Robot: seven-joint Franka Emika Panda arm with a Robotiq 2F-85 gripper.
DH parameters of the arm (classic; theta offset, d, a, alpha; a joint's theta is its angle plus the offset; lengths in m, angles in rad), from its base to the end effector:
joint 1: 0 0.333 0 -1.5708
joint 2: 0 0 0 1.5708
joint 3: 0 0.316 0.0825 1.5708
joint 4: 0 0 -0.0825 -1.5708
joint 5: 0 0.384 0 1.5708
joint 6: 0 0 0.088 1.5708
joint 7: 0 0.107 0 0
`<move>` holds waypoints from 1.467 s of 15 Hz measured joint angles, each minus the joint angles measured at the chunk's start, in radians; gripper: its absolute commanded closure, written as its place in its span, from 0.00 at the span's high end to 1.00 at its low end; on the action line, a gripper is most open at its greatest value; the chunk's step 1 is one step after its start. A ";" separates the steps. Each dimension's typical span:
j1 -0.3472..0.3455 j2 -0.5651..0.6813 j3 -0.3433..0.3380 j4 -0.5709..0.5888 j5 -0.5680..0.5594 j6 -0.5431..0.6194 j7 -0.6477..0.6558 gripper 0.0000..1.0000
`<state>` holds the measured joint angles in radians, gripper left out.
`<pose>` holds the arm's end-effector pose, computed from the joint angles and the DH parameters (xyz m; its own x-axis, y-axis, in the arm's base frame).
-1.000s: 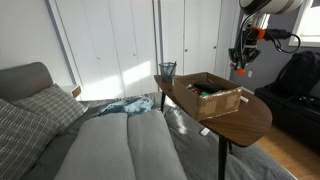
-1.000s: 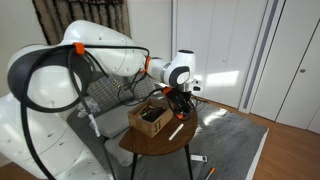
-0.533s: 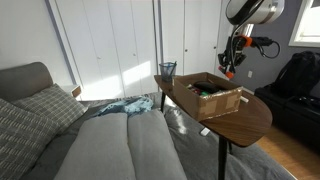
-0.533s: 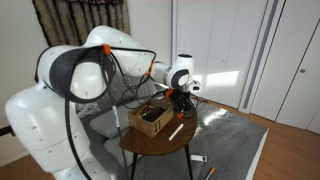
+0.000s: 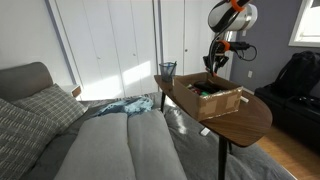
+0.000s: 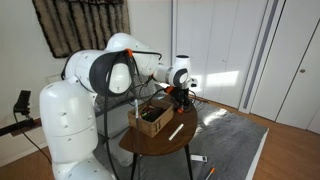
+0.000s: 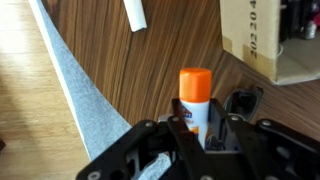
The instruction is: Remove the paper glue stick from the cardboard box and put it on the table near the white marker
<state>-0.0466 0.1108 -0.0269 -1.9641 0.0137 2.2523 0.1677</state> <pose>0.5970 -0.0432 0.4349 0.9539 -0.2455 0.1725 -0.2425 -0.9694 -0.0384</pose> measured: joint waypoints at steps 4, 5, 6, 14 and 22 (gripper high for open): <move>-0.001 0.020 -0.013 0.000 -0.069 0.001 -0.056 0.08; -0.002 0.027 -0.016 0.000 -0.082 0.001 -0.079 0.08; -0.004 0.035 -0.020 0.000 -0.089 0.001 -0.099 0.08; -0.005 0.084 -0.025 0.004 -0.090 -0.002 -0.183 0.56; -0.005 0.093 -0.025 0.011 -0.084 -0.005 -0.183 1.00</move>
<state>-0.0511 0.2040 -0.0515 -1.9532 -0.0707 2.2475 -0.0150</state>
